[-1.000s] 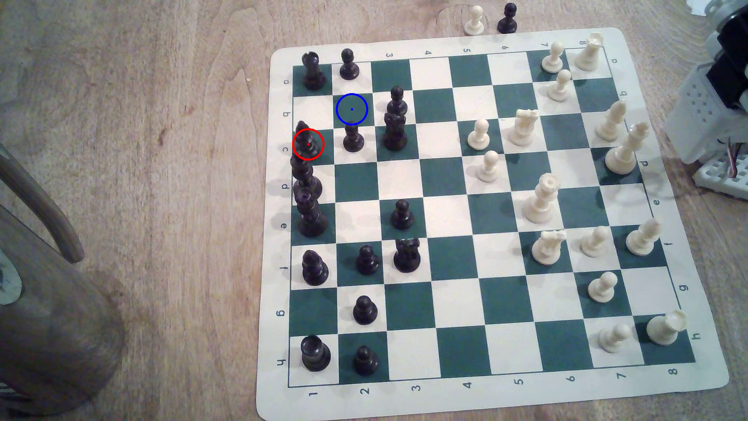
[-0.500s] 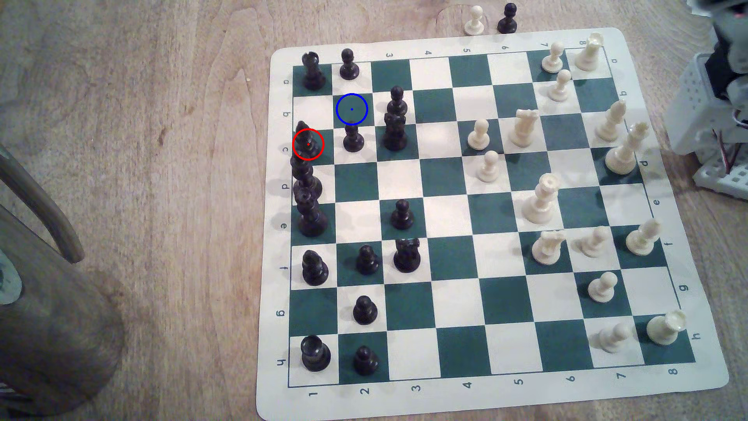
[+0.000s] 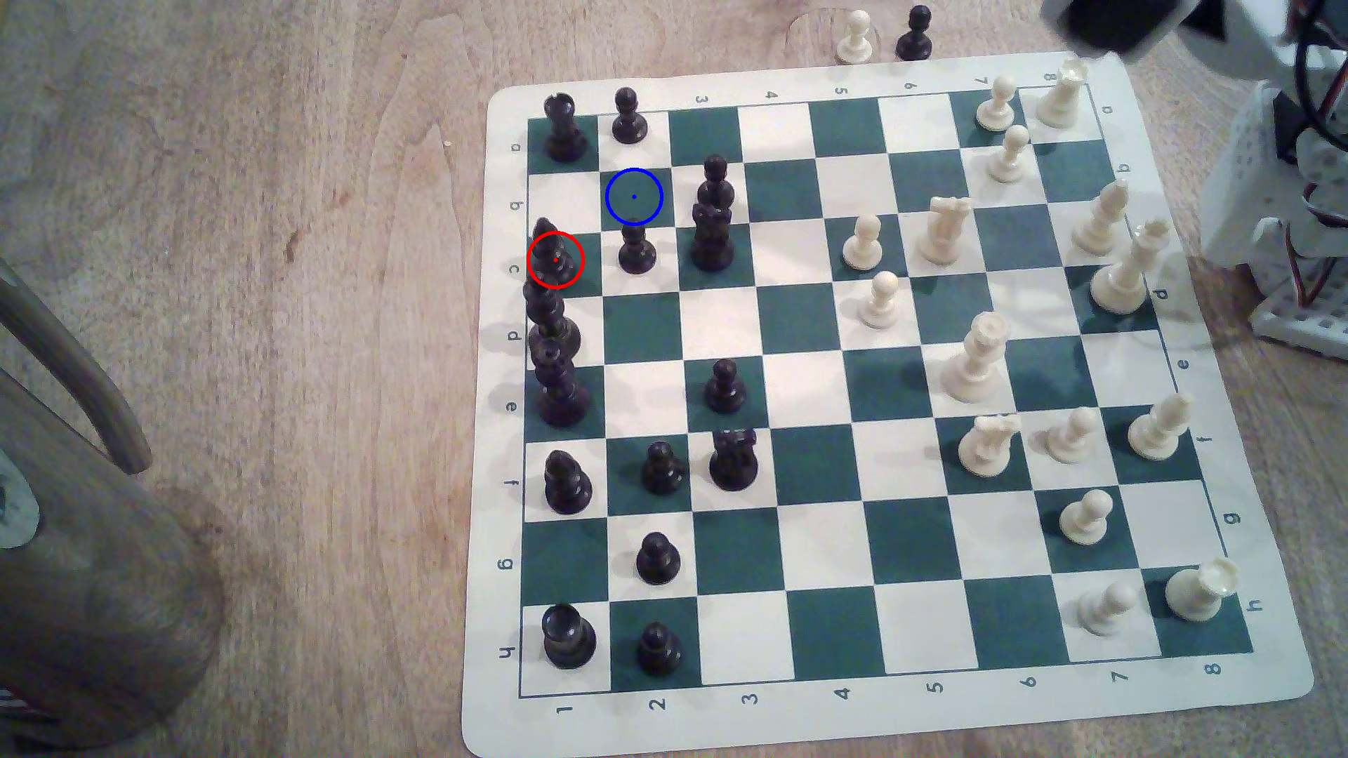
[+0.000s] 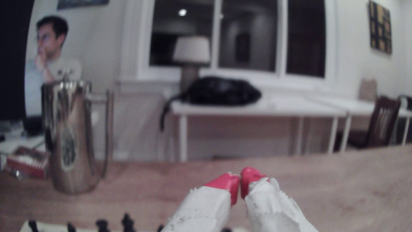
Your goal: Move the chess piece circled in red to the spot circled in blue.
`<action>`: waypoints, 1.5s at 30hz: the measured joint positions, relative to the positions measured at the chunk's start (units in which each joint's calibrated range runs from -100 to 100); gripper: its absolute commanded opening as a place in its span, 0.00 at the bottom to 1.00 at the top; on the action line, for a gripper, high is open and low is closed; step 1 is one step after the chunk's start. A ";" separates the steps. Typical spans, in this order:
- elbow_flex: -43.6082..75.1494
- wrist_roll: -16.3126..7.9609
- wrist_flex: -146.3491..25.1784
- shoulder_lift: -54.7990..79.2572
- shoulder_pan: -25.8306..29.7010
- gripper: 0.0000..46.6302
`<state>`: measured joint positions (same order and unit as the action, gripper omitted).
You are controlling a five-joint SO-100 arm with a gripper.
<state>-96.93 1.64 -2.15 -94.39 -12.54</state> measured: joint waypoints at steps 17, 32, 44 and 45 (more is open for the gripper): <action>72.48 -11.82 -35.94 71.72 5.75 0.10; 114.51 -20.22 -49.96 110.35 4.94 0.25; 131.77 -22.56 -55.46 121.83 8.19 0.30; 133.30 -22.81 -55.46 123.00 7.96 0.31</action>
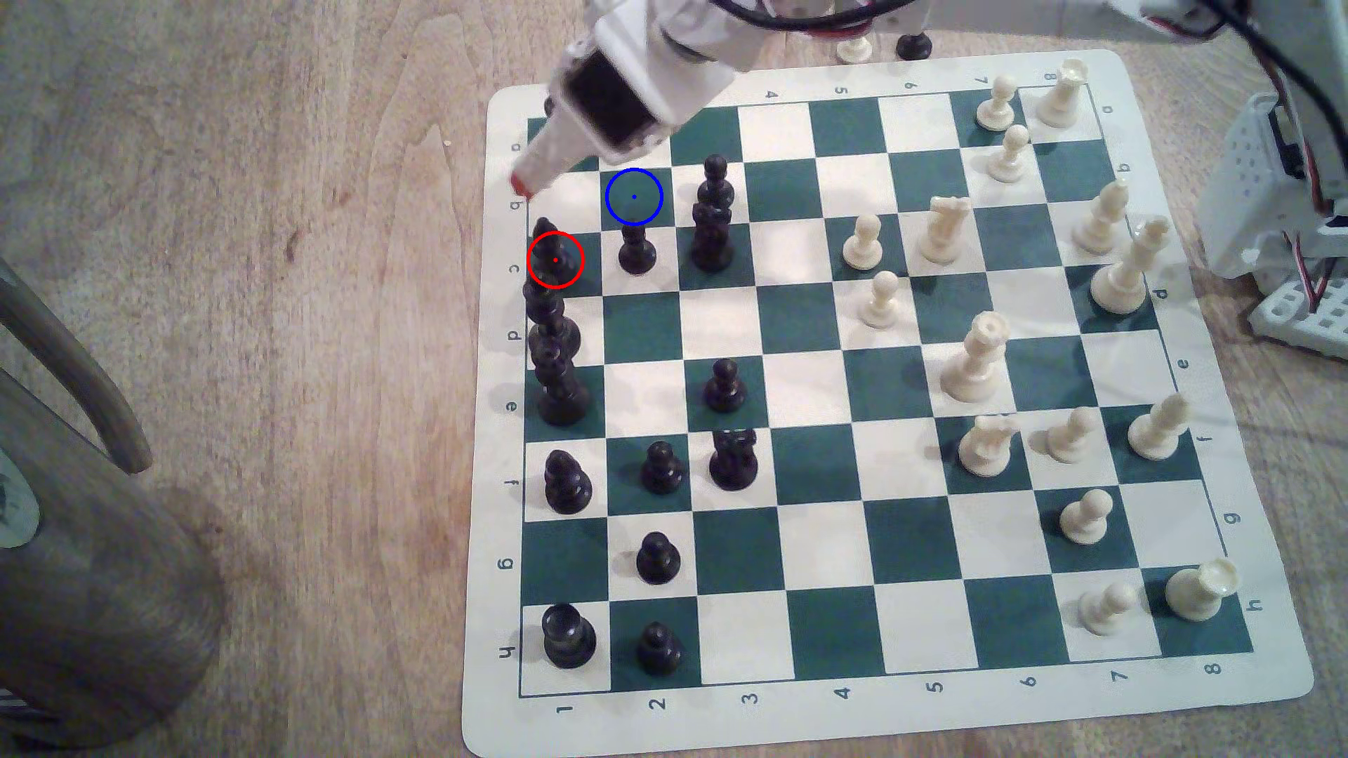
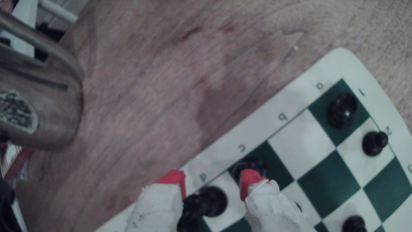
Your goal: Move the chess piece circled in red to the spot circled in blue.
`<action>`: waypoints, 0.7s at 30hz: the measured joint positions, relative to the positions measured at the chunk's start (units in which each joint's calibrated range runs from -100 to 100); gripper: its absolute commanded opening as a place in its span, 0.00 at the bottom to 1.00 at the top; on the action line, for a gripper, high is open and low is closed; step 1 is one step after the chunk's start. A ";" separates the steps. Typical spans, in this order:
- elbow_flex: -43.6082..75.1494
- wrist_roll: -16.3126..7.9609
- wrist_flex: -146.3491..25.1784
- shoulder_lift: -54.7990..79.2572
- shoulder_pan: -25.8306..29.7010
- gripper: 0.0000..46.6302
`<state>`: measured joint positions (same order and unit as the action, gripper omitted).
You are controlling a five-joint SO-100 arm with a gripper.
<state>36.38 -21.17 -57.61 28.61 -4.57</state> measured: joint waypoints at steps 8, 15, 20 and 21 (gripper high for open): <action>1.63 0.10 1.43 3.94 0.81 0.30; 1.99 0.78 1.43 7.12 0.44 0.30; 4.34 1.17 1.51 8.04 -0.07 0.30; 4.52 1.27 1.75 8.29 -0.22 0.30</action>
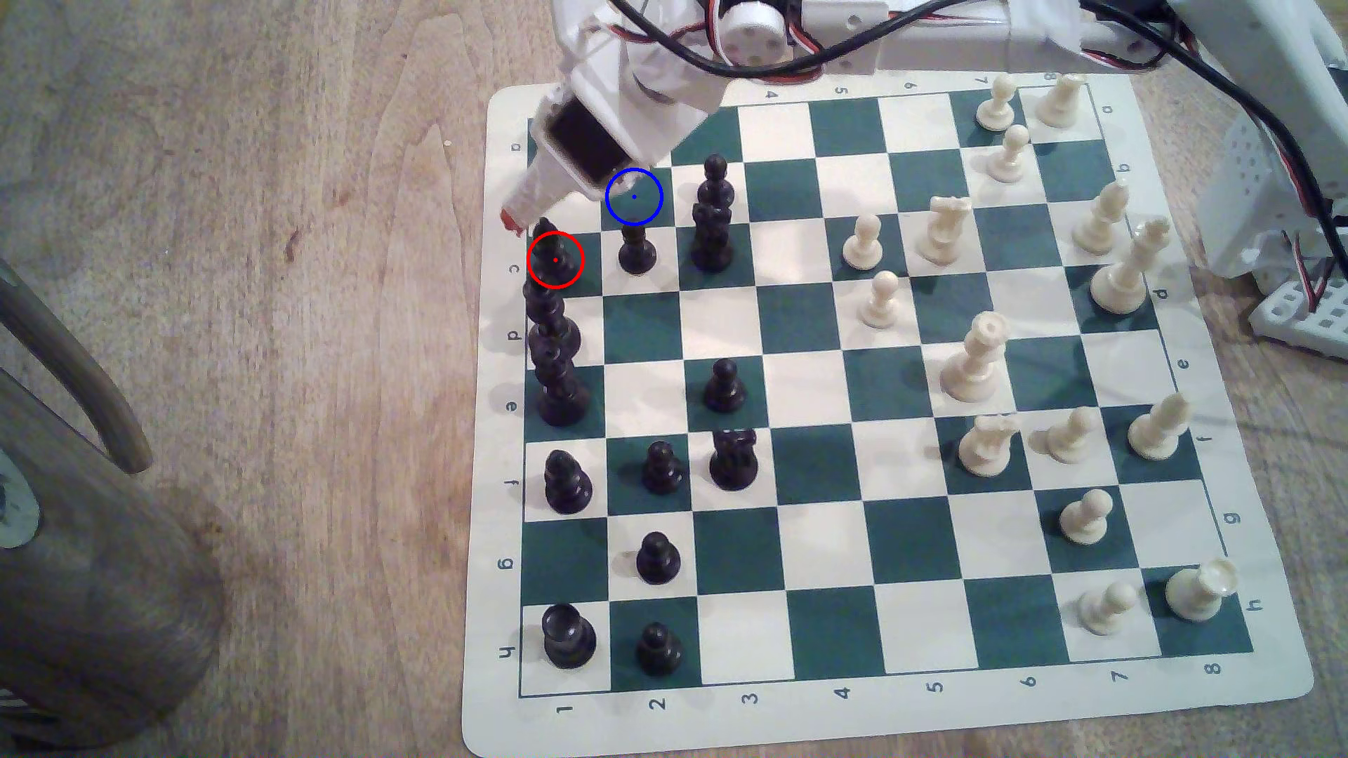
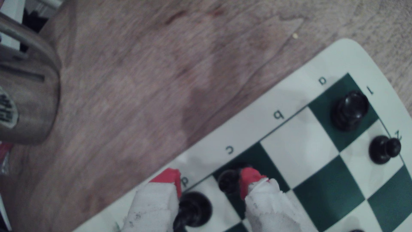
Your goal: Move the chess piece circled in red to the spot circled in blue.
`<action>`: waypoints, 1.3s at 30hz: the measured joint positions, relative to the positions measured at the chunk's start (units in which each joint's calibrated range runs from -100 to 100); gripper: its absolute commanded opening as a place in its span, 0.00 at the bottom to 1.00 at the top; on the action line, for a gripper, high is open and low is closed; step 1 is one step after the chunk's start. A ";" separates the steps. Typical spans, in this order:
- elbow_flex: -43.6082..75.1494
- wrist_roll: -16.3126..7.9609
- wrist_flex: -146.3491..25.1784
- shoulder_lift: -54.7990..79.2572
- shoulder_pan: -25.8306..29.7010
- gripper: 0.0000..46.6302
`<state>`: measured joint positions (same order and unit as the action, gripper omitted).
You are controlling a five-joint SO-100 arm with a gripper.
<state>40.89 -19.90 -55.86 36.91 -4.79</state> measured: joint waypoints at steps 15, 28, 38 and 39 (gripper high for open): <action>4.97 0.10 0.64 6.70 -0.37 0.29; 4.97 0.10 -0.48 6.70 -0.37 0.31; 5.15 0.10 -0.48 8.63 0.59 0.29; 5.15 0.10 -0.48 8.71 0.59 0.29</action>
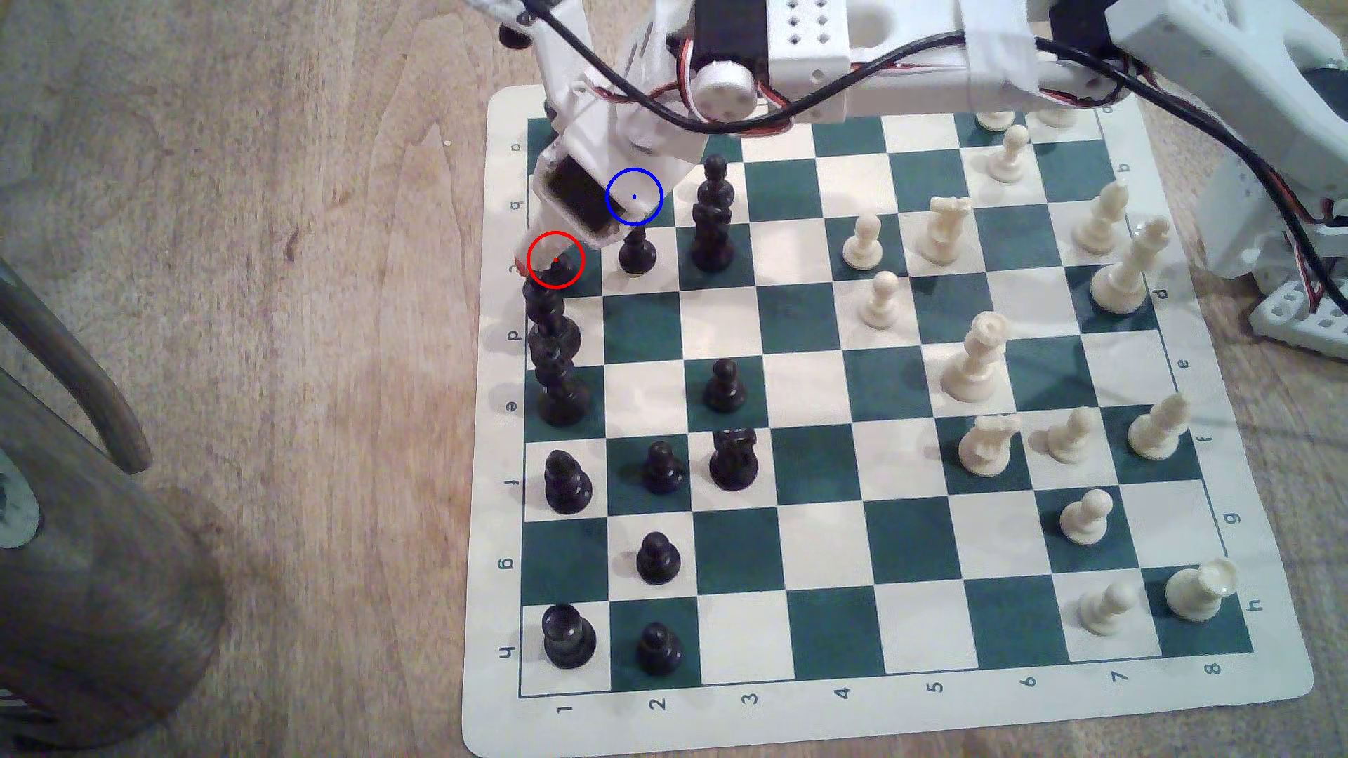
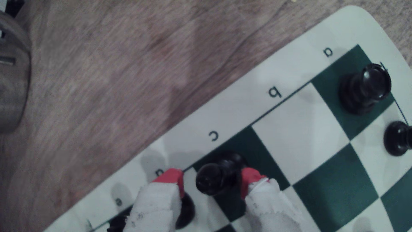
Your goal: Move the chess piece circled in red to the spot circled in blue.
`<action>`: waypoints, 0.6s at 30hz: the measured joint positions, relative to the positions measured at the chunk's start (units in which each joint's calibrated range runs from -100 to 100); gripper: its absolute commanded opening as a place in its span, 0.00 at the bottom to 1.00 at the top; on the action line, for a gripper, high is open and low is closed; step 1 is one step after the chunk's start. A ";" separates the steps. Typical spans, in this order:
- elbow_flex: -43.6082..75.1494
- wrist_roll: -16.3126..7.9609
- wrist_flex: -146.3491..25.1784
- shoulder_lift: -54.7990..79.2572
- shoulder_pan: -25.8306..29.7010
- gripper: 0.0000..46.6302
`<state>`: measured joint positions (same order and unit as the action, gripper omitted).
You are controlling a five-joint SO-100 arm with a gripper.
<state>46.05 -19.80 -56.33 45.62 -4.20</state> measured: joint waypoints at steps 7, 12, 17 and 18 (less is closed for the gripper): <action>0.09 0.24 0.00 0.00 0.00 0.34; 0.09 0.24 0.72 0.00 -0.22 0.35; 0.09 0.24 1.27 0.00 -0.37 0.31; 0.09 0.24 1.27 0.00 -0.37 0.29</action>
<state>46.14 -19.56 -55.06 45.62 -4.57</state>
